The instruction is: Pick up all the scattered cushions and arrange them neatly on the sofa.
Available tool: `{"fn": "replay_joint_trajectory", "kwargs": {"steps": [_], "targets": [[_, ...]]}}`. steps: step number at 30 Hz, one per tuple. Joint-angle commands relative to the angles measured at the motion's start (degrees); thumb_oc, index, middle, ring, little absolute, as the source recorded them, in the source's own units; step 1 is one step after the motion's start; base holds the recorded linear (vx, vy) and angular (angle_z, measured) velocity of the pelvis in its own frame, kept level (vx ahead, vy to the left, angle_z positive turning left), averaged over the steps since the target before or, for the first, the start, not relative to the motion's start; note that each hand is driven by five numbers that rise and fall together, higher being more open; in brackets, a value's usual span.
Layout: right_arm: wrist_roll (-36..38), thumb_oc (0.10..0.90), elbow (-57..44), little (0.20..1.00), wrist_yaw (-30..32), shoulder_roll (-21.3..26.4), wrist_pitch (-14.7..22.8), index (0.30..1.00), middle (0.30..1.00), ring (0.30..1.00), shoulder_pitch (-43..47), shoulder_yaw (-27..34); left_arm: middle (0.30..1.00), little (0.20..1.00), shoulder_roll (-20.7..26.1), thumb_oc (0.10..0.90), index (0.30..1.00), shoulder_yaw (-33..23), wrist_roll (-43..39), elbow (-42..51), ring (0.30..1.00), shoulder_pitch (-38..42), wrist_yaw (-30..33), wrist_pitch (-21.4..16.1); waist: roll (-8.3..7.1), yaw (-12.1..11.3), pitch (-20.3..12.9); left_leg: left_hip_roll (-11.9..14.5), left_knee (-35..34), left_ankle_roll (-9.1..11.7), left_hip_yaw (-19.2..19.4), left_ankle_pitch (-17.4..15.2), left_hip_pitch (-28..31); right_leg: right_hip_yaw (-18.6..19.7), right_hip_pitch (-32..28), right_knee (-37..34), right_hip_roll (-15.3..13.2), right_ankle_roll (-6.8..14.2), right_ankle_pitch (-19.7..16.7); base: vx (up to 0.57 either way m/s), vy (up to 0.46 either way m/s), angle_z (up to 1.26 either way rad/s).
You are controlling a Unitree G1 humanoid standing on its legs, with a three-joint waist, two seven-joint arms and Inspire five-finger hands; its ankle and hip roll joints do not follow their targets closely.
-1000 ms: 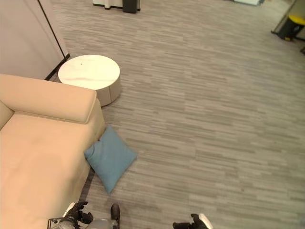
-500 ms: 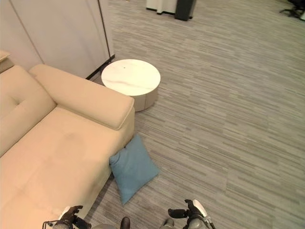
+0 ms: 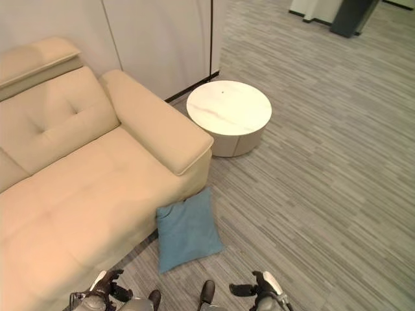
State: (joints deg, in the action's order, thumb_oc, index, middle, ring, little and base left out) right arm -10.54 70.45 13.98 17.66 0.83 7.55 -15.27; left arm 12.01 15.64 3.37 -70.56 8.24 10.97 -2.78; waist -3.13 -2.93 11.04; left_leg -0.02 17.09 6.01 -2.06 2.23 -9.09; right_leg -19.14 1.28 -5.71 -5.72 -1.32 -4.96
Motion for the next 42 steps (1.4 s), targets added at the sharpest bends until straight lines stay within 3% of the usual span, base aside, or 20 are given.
{"fn": "replay_joint_trajectory", "kwargs": {"steps": [1,2,5,10,11,14,16,20,24,28,32,36,37,38,42], "targets": [[1.3,0.8,-0.6,0.9,1.1,2.7,0.6,0.9,0.9,0.9,-0.4,-0.1,0.9,0.9,0.4,0.8,0.9,2.4,0.9,1.3,0.9,-1.2,0.3,-1.0,-0.17,1.0,0.1,3.2,-0.4,-3.7,6.7,-7.0,-1.3,4.0,-2.7,4.5,-2.3,6.1,6.7,0.11,-0.029,0.69],[1.2,0.8,-0.3,0.9,1.1,2.9,0.5,0.9,0.9,0.9,-0.6,0.0,0.9,0.9,0.4,0.8,0.9,1.9,0.9,1.1,0.9,-1.7,0.3,-0.9,-0.01,0.7,-0.5,2.2,-3.5,-4.5,9.8,-6.5,-1.5,2.6,-3.7,3.8,-1.7,6.2,7.1,0.12,-0.009,0.56],[1.4,0.8,0.1,0.9,1.3,2.7,0.3,0.9,0.9,0.9,-0.4,0.2,0.9,0.9,0.7,0.8,0.9,1.4,0.6,1.0,0.9,-1.8,0.3,-1.0,-0.17,0.4,-0.9,2.0,-2.9,-4.7,12.7,-6.0,-2.9,1.3,-4.3,3.7,-1.5,6.1,7.8,0.12,0.021,0.34],[-0.2,0.8,0.9,0.9,0.8,1.7,0.1,0.9,0.9,0.9,-0.2,-0.4,0.9,0.9,1.6,0.8,0.9,-0.7,-0.5,0.4,0.9,-2.9,0.2,-0.6,-0.25,-1.5,-2.6,-0.3,-10.0,-6.4,10.0,-6.2,2.4,-0.2,-5.6,7.6,-2.1,7.3,9.6,0.21,0.132,0.01],[-1.1,0.8,0.9,0.9,0.6,1.4,0.2,0.9,0.9,0.9,-0.3,-0.7,0.9,0.9,2.2,0.8,0.9,-1.1,-0.7,0.3,0.9,-3.2,0.1,-0.8,-0.25,-2.2,-2.8,-0.8,-11.5,-7.4,9.7,-6.8,4.0,-0.7,-4.9,11.9,-3.5,8.2,10.1,0.13,0.194,0.09],[-1.7,0.8,0.6,0.9,0.4,1.0,0.1,0.9,0.9,0.9,0.4,-1.4,0.9,0.9,3.5,0.8,0.9,-2.1,-1.3,0.7,0.9,-3.0,0.6,-0.9,0.03,-2.5,-1.3,-1.2,-12.9,-9.0,8.7,-6.9,5.8,0.4,0.3,24.0,-6.9,10.7,5.4,0.1,0.169,0.07],[-1.5,0.8,0.3,0.9,0.4,0.8,0.4,0.9,0.9,0.9,0.6,-1.4,0.9,0.9,4.2,0.8,0.9,-2.1,-1.4,0.7,0.9,-2.7,0.8,-1.0,0.49,-2.1,-0.6,-1.2,-13.3,-9.2,6.8,-6.8,6.5,3.2,3.5,27.4,-6.6,10.8,5.0,0.05,0.049,0.36],[-2.0,0.8,-0.1,0.9,0.2,1.0,0.5,0.9,0.9,0.9,1.3,-2.0,0.9,0.9,4.4,0.8,0.9,-2.3,-1.7,0.8,0.9,-2.5,1.2,-1.7,0.88,-2.1,-0.5,-1.4,-15.1,-8.4,3.8,-6.5,8.1,5.2,4.6,20.1,-6.0,9.8,5.5,0.1,-0.031,0.5],[-3.3,0.8,0.9,0.9,-0.1,1.7,0.5,0.9,0.9,0.9,1.2,-2.7,0.9,0.9,4.5,0.8,0.9,-2.3,-1.1,0.2,0.9,-2.5,1.2,-2.0,-0.05,-2.6,-0.7,-2.4,-14.1,-7.8,1.8,-7.1,8.0,6.2,2.5,14.6,-5.3,9.8,6.2,0.09,-0.072,0.5],[-2.8,0.8,0.8,0.9,0.3,2.2,0.8,0.9,0.9,0.9,1.6,-2.7,0.9,0.9,4.5,0.8,0.9,-2.0,-1.7,0.9,0.9,-1.6,1.4,-2.3,-0.58,-3.0,-1.3,-1.8,-14.7,-6.1,0.5,-6.4,7.0,3.6,0.9,11.7,-4.4,9.3,6.7,0.03,-0.13,0.32],[0.1,0.8,-0.2,0.9,1.6,2.6,1.4,0.9,0.9,0.9,2.7,-1.1,0.9,0.9,4.6,0.8,0.9,-1.7,-4.1,2.8,0.9,0.4,1.8,-2.6,-0.92,-2.5,0.2,-0.7,-13.1,-4.4,-0.7,-5.7,3.2,0.8,1.9,12.2,-4.2,8.0,7.9,-0.06,-0.155,0.42],[3.9,0.8,-1.0,0.9,2.8,3.0,1.7,0.9,0.9,0.9,4.4,0.9,0.9,0.9,4.6,0.8,0.9,-1.0,-7.0,5.4,0.9,3.4,2.8,-3.1,-0.55,-1.4,2.9,-0.1,-9.3,-3.5,-1.0,-5.3,-3.1,-0.1,7.1,15.8,-4.4,6.6,9.3,-0.18,-0.11,0.24],[6.0,0.8,-1.5,0.9,3.8,3.4,1.7,0.9,0.9,0.9,5.7,2.0,0.9,0.9,4.5,0.8,0.9,-0.3,-9.1,7.4,0.9,5.2,3.3,-3.7,-0.02,-0.6,4.5,0.3,-6.6,-3.1,-0.9,-4.9,-7.7,0.0,11.4,18.7,-4.6,5.7,10.1,-0.12,-0.131,0.21],[7.1,0.8,-1.6,0.9,4.2,3.7,1.8,0.9,0.9,0.9,6.1,2.6,0.9,0.9,4.6,0.8,0.9,-0.1,-10.1,8.6,0.9,5.8,3.5,-4.0,0.29,-0.3,5.0,0.9,-5.5,-2.7,-0.7,-6.2,-9.1,0.5,13.2,20.5,-4.3,5.6,12.0,-0.19,-0.17,0.11],[11.2,0.8,-2.5,0.9,6.3,5.5,1.5,0.9,0.9,0.9,10.1,3.6,0.9,0.9,5.5,0.8,0.9,1.4,-14.5,12.8,0.9,10.7,5.7,-5.2,1.41,0.8,7.9,1.9,0.4,-2.6,0.0,-6.3,-19.1,1.2,23.8,27.5,-4.8,4.1,14.3,-0.18,-0.1,0.11]]}}
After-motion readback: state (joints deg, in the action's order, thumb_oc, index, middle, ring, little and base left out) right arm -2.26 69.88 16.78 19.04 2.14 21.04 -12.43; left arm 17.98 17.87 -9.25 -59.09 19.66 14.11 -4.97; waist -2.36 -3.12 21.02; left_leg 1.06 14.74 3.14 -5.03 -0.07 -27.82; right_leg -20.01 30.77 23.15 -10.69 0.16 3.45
